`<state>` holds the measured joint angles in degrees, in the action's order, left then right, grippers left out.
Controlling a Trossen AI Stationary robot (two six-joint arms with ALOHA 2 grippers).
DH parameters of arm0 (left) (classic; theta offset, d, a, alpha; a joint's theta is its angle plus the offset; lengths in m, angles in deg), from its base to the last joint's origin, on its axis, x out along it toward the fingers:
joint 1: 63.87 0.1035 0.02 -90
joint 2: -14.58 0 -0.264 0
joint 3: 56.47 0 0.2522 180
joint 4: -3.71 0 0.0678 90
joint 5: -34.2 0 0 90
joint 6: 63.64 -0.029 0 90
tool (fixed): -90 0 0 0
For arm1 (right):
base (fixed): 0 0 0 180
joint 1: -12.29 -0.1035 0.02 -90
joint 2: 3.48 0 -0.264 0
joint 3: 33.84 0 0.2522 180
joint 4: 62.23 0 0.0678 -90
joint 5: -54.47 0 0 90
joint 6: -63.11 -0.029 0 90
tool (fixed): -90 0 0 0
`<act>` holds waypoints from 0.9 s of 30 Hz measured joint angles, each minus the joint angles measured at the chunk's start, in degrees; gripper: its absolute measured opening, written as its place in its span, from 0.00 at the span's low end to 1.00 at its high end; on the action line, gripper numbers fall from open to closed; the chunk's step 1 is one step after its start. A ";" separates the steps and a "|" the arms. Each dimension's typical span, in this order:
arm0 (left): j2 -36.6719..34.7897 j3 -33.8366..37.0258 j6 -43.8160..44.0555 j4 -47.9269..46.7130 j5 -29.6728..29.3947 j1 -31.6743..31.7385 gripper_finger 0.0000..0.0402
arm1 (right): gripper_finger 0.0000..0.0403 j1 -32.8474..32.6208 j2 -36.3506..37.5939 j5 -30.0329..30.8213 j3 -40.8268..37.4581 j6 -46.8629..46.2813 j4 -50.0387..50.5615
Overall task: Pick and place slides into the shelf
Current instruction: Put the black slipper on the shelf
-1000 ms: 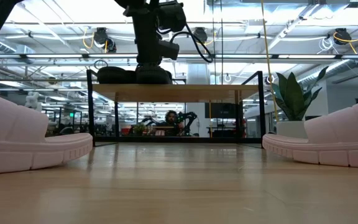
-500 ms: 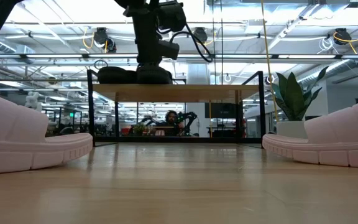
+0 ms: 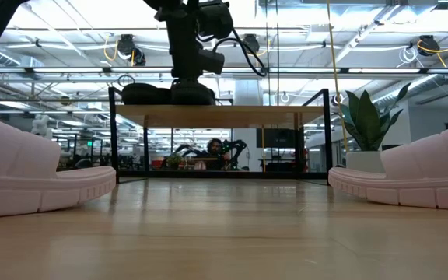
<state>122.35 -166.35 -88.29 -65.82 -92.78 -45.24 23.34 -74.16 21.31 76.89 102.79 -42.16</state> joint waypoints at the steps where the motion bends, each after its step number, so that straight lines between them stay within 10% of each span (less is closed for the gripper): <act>1: 0.00 0.00 0.17 -0.02 -0.15 -0.02 0.66 | 0.31 0.00 0.00 0.00 0.00 0.00 0.00; 27: 0.02 0.07 1.26 -0.26 -4.74 -2.37 0.64 | 0.31 -0.01 0.00 0.00 0.00 0.00 0.00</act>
<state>122.37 -166.28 -87.04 -66.08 -97.52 -47.62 23.33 -74.16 21.31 76.89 102.79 -42.16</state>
